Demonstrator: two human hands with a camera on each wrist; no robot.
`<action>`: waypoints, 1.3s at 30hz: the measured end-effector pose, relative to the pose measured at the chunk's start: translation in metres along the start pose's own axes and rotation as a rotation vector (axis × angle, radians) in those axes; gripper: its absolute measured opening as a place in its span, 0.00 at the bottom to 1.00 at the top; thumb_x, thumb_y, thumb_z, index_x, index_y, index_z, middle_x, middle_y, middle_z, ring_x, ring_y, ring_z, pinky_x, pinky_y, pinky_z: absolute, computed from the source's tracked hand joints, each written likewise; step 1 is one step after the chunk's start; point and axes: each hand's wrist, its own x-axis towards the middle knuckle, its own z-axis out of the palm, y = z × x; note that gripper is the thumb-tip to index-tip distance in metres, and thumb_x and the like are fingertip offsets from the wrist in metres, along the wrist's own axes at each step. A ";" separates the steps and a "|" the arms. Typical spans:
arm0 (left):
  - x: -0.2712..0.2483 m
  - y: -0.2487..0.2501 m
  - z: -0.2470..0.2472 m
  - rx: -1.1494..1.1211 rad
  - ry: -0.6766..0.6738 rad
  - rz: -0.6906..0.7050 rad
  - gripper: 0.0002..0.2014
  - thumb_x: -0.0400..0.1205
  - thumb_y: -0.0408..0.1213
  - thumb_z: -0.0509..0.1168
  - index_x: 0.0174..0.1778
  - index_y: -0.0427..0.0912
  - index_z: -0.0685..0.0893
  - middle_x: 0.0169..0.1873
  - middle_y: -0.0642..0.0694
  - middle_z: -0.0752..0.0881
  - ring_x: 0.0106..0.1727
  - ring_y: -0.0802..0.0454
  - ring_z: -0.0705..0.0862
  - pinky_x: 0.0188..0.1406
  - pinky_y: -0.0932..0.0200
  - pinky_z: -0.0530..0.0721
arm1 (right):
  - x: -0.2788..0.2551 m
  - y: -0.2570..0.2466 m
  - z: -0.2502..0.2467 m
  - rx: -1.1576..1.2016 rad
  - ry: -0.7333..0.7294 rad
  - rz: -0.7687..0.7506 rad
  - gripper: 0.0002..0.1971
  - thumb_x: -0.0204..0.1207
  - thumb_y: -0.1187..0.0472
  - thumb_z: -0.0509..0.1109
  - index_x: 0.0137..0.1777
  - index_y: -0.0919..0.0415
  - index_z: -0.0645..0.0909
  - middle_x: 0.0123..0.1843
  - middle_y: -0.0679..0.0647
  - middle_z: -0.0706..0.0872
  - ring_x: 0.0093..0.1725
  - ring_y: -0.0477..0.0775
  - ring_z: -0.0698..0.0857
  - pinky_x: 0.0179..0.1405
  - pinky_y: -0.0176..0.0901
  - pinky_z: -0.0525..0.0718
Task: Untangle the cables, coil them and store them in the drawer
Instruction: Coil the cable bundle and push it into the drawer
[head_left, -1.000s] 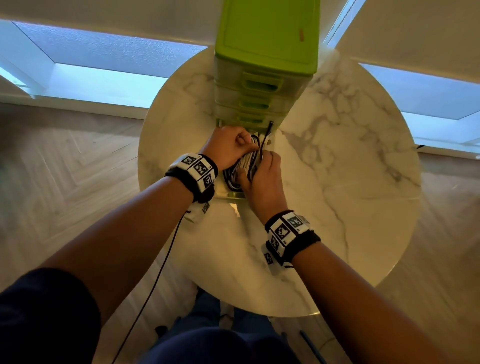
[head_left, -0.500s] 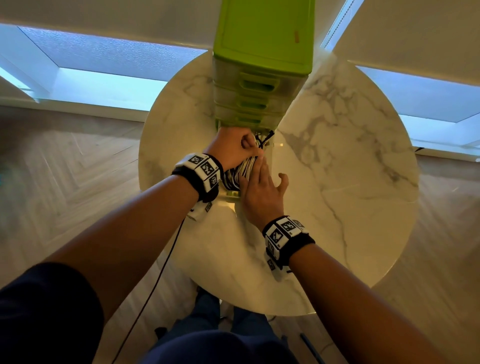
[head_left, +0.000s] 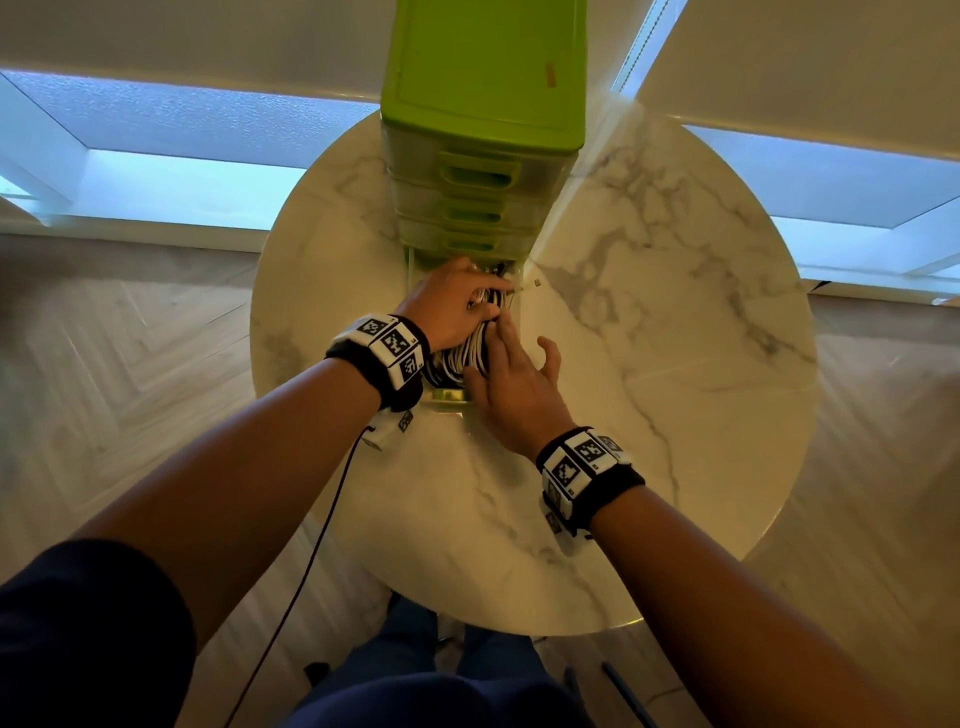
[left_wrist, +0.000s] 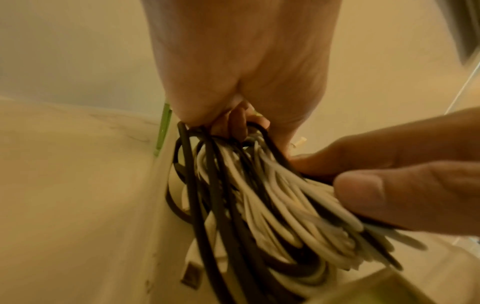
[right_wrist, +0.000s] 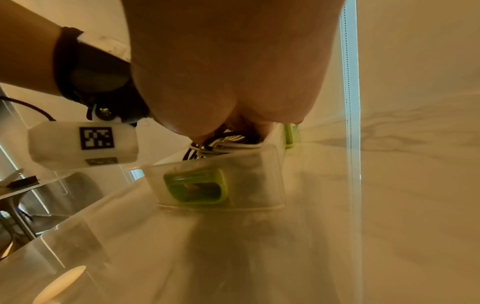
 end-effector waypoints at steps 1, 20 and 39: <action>0.001 0.001 -0.002 0.046 -0.028 -0.005 0.20 0.88 0.44 0.67 0.77 0.56 0.82 0.54 0.47 0.73 0.54 0.49 0.78 0.64 0.50 0.80 | 0.000 0.003 0.000 0.003 -0.002 -0.010 0.31 0.89 0.45 0.48 0.86 0.64 0.58 0.90 0.61 0.52 0.88 0.51 0.57 0.83 0.64 0.44; 0.022 0.017 0.022 0.055 0.223 -0.292 0.05 0.79 0.54 0.72 0.43 0.59 0.85 0.45 0.61 0.89 0.48 0.52 0.88 0.49 0.53 0.86 | -0.009 0.006 0.011 -0.143 0.077 -0.049 0.29 0.90 0.47 0.44 0.85 0.63 0.63 0.88 0.62 0.58 0.81 0.55 0.69 0.76 0.66 0.62; -0.002 -0.017 -0.004 -0.060 0.132 0.013 0.16 0.84 0.48 0.72 0.68 0.55 0.87 0.48 0.49 0.89 0.57 0.49 0.84 0.71 0.47 0.78 | -0.002 -0.024 0.025 0.199 0.176 -0.074 0.37 0.84 0.73 0.64 0.87 0.75 0.47 0.88 0.75 0.48 0.89 0.70 0.48 0.86 0.65 0.59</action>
